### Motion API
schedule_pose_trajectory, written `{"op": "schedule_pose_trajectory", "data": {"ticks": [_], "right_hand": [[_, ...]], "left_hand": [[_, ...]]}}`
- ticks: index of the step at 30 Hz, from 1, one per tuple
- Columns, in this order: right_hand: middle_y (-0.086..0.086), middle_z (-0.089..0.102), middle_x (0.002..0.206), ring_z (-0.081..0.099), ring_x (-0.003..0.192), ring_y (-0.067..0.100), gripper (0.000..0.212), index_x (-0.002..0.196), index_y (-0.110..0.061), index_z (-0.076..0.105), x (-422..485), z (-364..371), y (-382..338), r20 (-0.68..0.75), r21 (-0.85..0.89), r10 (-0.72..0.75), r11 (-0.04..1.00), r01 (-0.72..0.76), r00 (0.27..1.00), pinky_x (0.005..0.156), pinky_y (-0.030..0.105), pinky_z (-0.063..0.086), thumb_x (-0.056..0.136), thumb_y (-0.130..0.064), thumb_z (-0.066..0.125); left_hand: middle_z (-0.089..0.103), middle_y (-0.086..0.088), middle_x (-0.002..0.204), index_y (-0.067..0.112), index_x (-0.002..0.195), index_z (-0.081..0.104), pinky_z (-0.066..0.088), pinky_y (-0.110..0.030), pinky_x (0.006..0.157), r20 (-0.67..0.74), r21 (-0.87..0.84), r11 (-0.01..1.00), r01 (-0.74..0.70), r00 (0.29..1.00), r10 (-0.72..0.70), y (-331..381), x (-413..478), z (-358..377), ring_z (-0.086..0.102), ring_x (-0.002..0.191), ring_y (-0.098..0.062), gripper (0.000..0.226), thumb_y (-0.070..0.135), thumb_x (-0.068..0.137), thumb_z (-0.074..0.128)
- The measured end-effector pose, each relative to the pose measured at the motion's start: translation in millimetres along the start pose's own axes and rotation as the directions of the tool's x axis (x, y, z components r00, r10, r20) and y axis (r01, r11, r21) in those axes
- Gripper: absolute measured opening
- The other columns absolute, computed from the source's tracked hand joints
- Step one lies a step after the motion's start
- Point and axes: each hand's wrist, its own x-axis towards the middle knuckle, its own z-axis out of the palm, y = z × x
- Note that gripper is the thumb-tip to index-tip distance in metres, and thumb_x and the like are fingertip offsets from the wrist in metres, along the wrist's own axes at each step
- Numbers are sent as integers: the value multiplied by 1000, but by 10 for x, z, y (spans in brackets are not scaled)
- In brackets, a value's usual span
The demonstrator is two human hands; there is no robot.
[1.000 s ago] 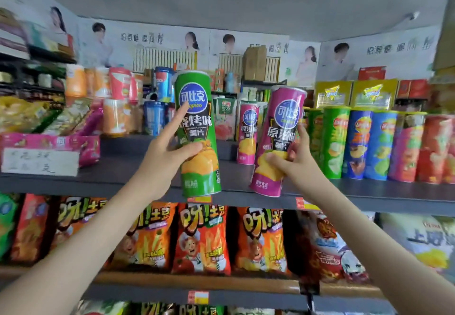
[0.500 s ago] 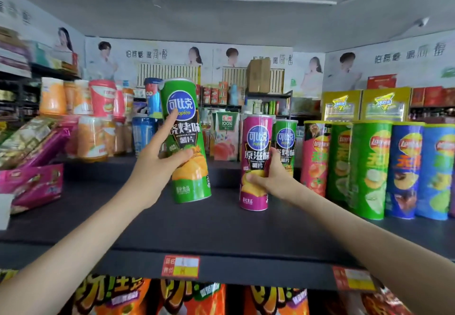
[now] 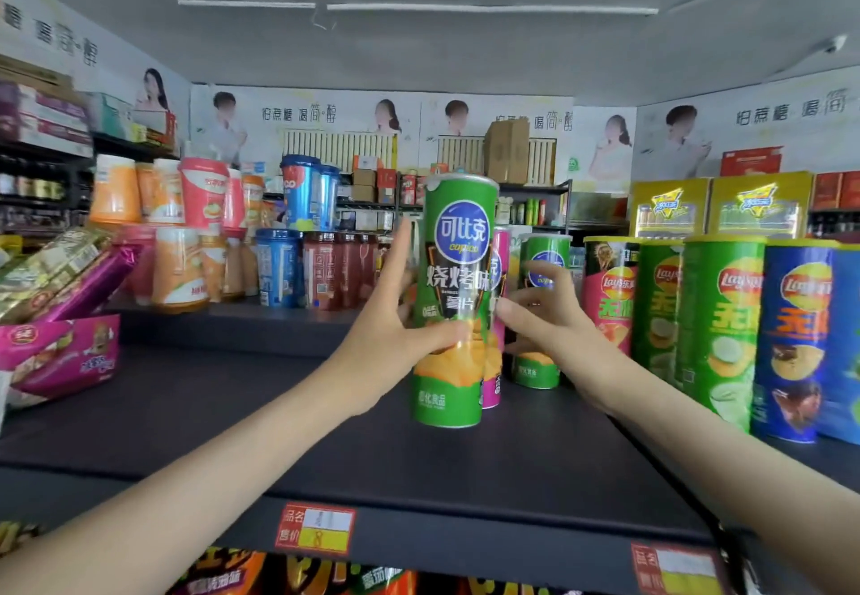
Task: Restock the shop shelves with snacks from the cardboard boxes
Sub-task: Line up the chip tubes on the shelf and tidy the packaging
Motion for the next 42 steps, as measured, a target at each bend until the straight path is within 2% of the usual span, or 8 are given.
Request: {"op": "schedule_pose_trajectory", "data": {"ticks": [3, 10, 16, 20, 23, 30, 33, 42], "right_hand": [[2, 57, 119, 63, 107, 15, 74, 129, -29, 33, -167, -86, -56, 158, -18, 34, 999, -32, 987, 84, 33, 57, 72, -36, 80], [4, 64, 119, 68, 103, 19, 75, 123, -18, 47, -258, -428, 97, 114, 23, 172, 984, -176, 978, 91, 44, 55, 57, -29, 81], [9, 67, 118, 68, 104, 20, 78, 131, -9, 46, -149, -708, 328, 12, -5, 227, 974, -227, 974, 90, 37, 56, 64, -16, 85], [8, 66, 119, 67, 105, 22, 71, 130, -11, 46, -59, -812, 536, -29, -42, 258, 965, -259, 966, 94, 42, 54, 70, -13, 84], [6, 65, 121, 65, 107, 19, 61, 128, -12, 46, -1, -798, 667, -39, -74, 242, 967, -245, 969, 95, 41, 53, 77, -12, 79], [3, 64, 120, 64, 109, 17, 98, 131, -20, 34, 101, -737, 796, 46, -197, 315, 933, -300, 948, 92, 41, 54, 54, -34, 93], [3, 64, 120, 64, 108, 16, 110, 129, -19, 35, 152, -713, 870, 23, -227, 322, 924, -309, 947, 92, 42, 55, 40, -44, 95], [5, 61, 120, 62, 106, 15, 84, 129, -14, 33, 233, -623, 891, -15, -246, 382, 894, -374, 924, 77, 28, 55, 67, -24, 88]], "left_hand": [[45, 21, 136, 73, 123, 13, 50, -26, 89, 39, -2, 999, -33, 999, 34, -14, 54, 277, 53, 122, -3, 106, 9, 72, 81], [36, 36, 129, 67, 124, 8, 43, -22, 100, 170, 112, 994, -19, 985, -1, -103, 107, 665, 45, 128, -1, 89, 17, 84, 71], [34, 1, 133, 37, 151, 11, 32, -46, 112, -209, 482, 872, 85, 978, 20, -224, 288, 502, 35, 133, -22, 91, 32, 83, 72], [17, -12, 154, 28, 151, -13, 29, -43, 110, -202, 531, 764, 365, 931, -304, -344, 433, 347, 26, 140, -29, 123, 27, 73, 83], [34, -6, 150, 26, 148, -22, 35, -34, 102, -49, 488, 764, 423, 887, -460, -506, 457, 313, 43, 127, -21, 124, 24, 78, 79], [58, 3, 124, 19, 137, 35, 43, -28, 93, 0, 495, 773, 397, 890, -457, -723, 508, 330, 56, 112, -14, 79, 27, 74, 82], [60, 5, 122, 21, 134, 38, 44, -30, 95, 22, 493, 779, 386, 890, -455, -728, 520, 303, 57, 111, -13, 76, 25, 73, 82], [58, 4, 126, 23, 140, 32, 43, -29, 94, 96, 490, 792, 364, 881, -464, -724, 542, 276, 55, 114, -13, 79, 21, 76, 79]]}}
